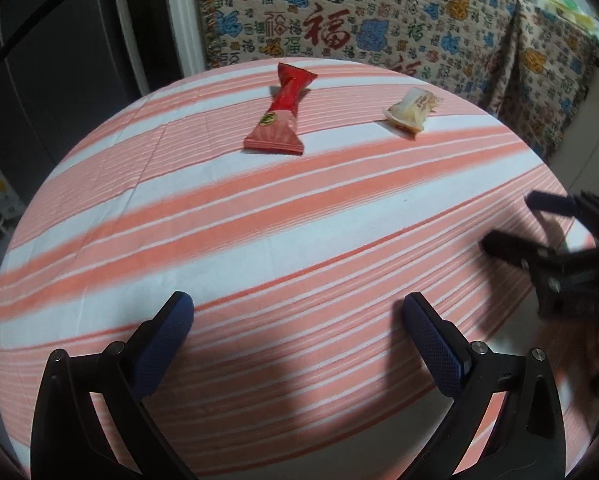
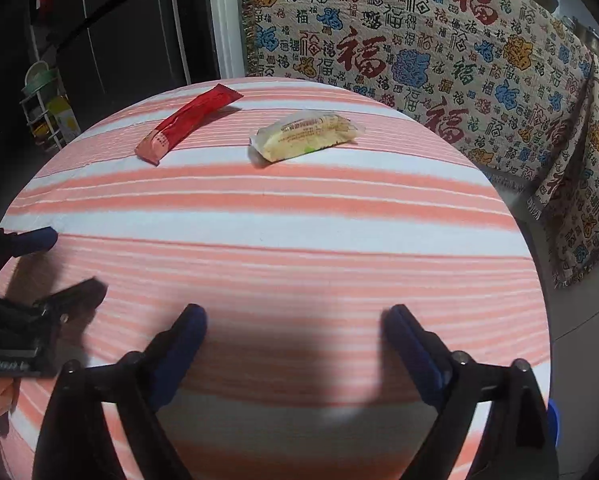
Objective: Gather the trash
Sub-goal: 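Move both open grippers back toward the wrapper and bread packet on the table, then grasp the red snack wrapper with the left gripper while the right grasps the bread packet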
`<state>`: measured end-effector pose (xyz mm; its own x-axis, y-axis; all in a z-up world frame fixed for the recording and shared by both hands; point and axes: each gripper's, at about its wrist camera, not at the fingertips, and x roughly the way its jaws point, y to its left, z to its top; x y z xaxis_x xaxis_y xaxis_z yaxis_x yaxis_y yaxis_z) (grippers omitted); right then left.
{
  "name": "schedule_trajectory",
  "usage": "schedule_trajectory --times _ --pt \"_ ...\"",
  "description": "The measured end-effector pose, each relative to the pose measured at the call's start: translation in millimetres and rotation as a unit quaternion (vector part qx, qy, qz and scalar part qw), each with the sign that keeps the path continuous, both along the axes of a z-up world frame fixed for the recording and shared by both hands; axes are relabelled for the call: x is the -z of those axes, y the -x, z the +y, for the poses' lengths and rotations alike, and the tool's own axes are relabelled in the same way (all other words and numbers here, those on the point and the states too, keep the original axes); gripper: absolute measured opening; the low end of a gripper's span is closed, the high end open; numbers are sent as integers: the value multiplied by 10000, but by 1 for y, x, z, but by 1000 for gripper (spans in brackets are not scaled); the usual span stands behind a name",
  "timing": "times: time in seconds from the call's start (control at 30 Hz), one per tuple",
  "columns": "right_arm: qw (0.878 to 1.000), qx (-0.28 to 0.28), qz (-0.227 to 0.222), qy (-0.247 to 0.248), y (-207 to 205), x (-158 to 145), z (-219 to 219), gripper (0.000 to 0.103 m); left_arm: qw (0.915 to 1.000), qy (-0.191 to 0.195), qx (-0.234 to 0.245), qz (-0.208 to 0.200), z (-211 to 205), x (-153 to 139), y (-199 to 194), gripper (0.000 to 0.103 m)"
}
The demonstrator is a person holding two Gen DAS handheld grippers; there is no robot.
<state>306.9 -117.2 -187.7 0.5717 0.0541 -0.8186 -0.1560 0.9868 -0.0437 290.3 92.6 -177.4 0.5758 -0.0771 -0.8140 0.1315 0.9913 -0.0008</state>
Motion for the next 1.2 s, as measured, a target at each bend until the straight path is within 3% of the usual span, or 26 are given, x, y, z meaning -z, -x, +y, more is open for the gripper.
schedule_trajectory --times 0.17,0.23,0.33,0.43,0.47,0.5,0.53,0.57,0.7,0.83,1.0,1.03,1.13,1.2 --pt "9997 229 71 -40 -39 0 13 98 10000 8 -70 -12 15 0 -1 103" --pt "9990 357 54 -267 -59 -1 20 98 10000 3 -90 -14 14 0 -1 103" --pt "9934 874 -33 -743 -89 -2 22 98 9999 -5 -111 -12 12 0 -1 103" --pt "9868 1395 -169 -810 -111 -1 23 96 9999 -1 -115 -13 12 0 -1 103" --pt "9865 1453 -184 -736 -115 -1 24 84 9999 -3 -115 -12 12 0 -1 103" --pt "9867 1516 -209 -540 -119 -1 26 60 9999 -3 -115 -12 12 0 -1 103" --pt "9871 1531 -261 -376 -121 -3 26 49 9999 4 -114 -11 12 0 -1 103" --pt "9876 1515 -288 -284 -118 -4 24 39 9999 6 -114 -11 12 0 -1 103" --pt "9945 1007 -280 -120 -92 -5 15 33 9999 77 76 75 12 -4 -12 103" --pt "9978 600 -265 -46 -45 -6 2 33 9988 444 179 -49 9 -21 -52 102" --pt "9984 474 -293 -72 -7 -8 -8 33 9996 201 113 -136 -7 -21 -116 102" --pt "9984 474 -292 -74 -5 -8 -8 33 9998 146 101 -106 -9 -17 -126 98" --pt "9984 478 -287 -84 -6 -7 -9 33 9998 90 178 56 -14 -7 -142 67" --pt "9985 463 -289 -6 -7 -7 -7 33 9996 15 261 -80 -19 -7 -138 58"
